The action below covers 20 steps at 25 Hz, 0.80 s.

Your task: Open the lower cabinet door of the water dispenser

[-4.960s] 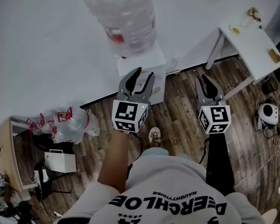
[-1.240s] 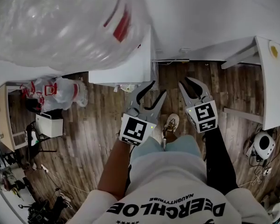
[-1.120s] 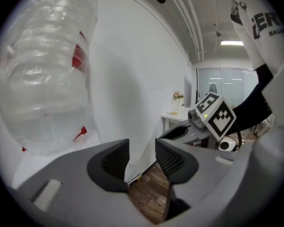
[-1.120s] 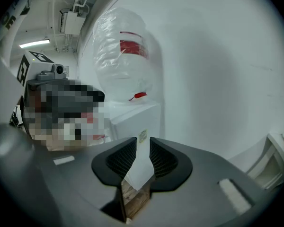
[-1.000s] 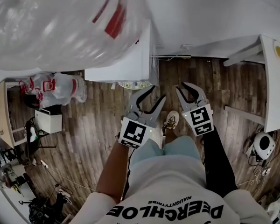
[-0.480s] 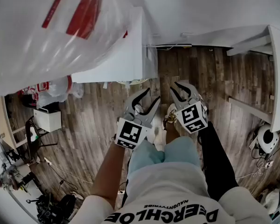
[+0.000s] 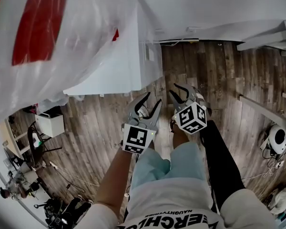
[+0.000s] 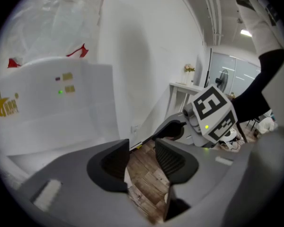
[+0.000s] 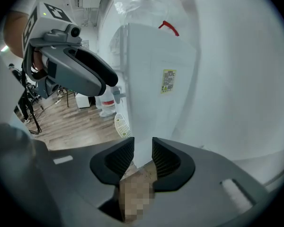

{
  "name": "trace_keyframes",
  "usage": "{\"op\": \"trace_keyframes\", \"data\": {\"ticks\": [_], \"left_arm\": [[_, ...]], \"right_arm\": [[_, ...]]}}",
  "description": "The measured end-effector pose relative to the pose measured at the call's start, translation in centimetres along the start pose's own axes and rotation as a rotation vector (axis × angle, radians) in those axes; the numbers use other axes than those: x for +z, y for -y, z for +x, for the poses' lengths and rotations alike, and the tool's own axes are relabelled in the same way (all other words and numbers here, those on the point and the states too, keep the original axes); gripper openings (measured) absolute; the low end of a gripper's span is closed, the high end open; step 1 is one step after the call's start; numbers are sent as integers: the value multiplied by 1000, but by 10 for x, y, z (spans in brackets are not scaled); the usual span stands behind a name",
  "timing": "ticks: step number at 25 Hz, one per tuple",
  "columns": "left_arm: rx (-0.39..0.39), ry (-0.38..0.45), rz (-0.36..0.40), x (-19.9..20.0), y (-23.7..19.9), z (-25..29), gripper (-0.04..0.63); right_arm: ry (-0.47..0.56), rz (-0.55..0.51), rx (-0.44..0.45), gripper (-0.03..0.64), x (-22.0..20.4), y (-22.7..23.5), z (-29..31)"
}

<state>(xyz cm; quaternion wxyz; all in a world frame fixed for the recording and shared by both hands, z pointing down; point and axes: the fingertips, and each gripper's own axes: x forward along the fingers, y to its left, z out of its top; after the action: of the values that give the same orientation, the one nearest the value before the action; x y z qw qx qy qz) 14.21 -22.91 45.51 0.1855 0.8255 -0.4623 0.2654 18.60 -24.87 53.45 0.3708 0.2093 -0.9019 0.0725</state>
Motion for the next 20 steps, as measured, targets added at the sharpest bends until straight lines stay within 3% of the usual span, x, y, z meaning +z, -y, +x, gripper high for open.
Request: {"op": "trace_keyframes", "data": {"ticks": [9,20], "left_arm": [[103,-61,-8,-59,-16,45,190],[98,-99,-35,-101,-29,82,208]], "right_arm": [[-84,-111,94,132,-42,-19,62],[-136,-198,126,156,-75,-20,122]]}}
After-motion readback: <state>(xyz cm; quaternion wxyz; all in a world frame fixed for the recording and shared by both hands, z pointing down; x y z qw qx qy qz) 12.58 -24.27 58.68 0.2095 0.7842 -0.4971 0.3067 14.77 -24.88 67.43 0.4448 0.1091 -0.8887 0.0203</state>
